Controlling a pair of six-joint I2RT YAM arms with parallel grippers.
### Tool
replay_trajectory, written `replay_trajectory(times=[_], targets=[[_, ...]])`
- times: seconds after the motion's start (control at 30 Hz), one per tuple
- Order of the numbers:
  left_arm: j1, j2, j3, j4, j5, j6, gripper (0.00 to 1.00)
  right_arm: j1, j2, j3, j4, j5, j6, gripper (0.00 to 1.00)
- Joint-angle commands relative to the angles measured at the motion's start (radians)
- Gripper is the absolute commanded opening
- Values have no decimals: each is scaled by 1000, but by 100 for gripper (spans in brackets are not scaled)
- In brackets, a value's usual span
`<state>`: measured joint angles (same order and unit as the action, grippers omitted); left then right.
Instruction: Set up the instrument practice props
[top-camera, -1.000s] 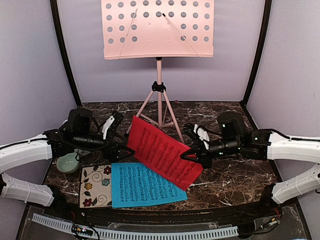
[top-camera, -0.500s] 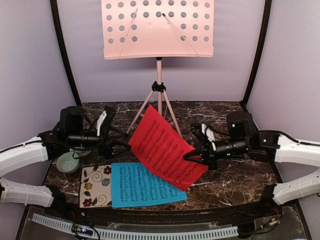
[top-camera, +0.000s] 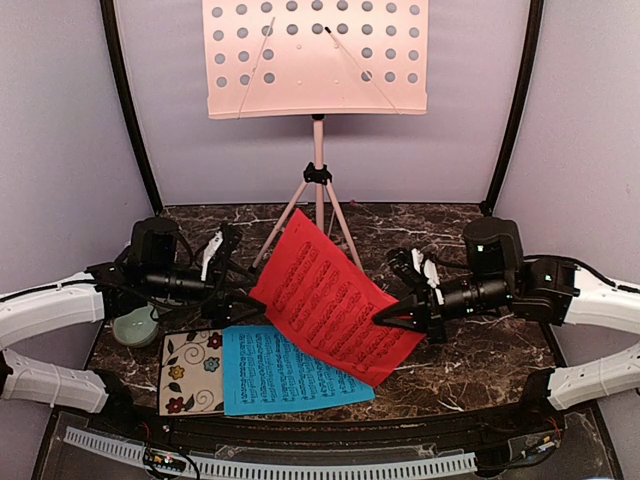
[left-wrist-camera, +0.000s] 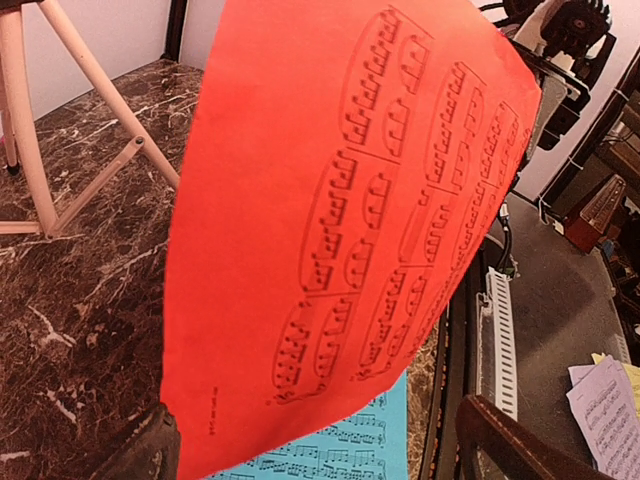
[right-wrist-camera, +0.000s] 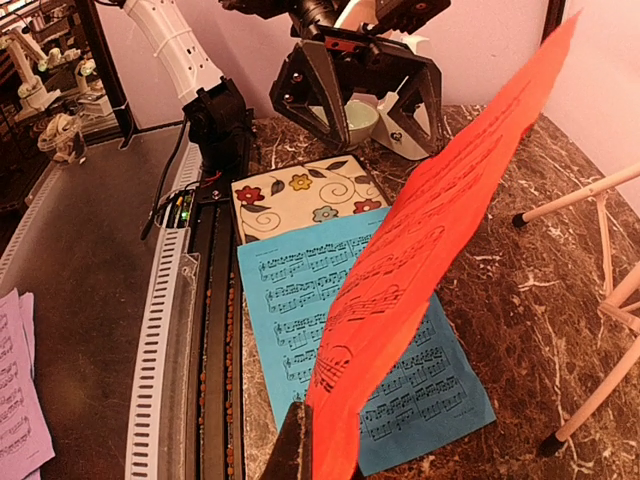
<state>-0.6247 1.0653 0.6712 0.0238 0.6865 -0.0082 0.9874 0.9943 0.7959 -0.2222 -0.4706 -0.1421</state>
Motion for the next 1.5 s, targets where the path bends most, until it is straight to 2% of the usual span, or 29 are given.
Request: replay_trajectory(times=[0.0, 0.1, 0.23, 0.4, 0.5, 0.63, 0.77, 0.87, 0.97, 1.03, 1.1, 1.13, 1.33, 1.47], targets=[[3, 26, 16, 20, -19, 9, 99, 20, -5, 45, -30, 1, -31, 0], [3, 48, 34, 40, 45, -7, 99, 31, -6, 59, -60, 6, -46, 0], [32, 50, 41, 34, 47, -3, 99, 45, -19, 69, -85, 3, -55, 0], [93, 16, 17, 70, 136, -43, 99, 76, -46, 78, -122, 15, -63, 1], [94, 56, 18, 64, 208, -40, 97, 83, -67, 71, -120, 35, -62, 1], [86, 105, 3, 238, 398, -189, 82, 83, -79, 62, -111, 62, -64, 1], [65, 69, -1, 263, 395, -183, 62, 83, -75, 39, -74, 89, -48, 1], [64, 30, -9, 292, 380, -196, 41, 83, -69, 4, -35, 125, -29, 3], [63, 4, 5, 254, 359, -178, 9, 83, -69, -52, 44, 146, 15, 12], [63, -10, 6, 239, 330, -172, 0, 83, -64, -74, 76, 169, 46, 30], [63, -12, 20, 189, 320, -144, 0, 83, -53, -81, 88, 196, 76, 50], [62, -7, 35, 151, 317, -129, 0, 82, -44, -78, 94, 208, 90, 53], [53, 27, 131, -30, 336, -67, 0, 83, 12, -16, 59, 252, 104, 57], [44, 84, 227, -194, 296, -19, 0, 83, 54, 45, 32, 266, 90, 58]])
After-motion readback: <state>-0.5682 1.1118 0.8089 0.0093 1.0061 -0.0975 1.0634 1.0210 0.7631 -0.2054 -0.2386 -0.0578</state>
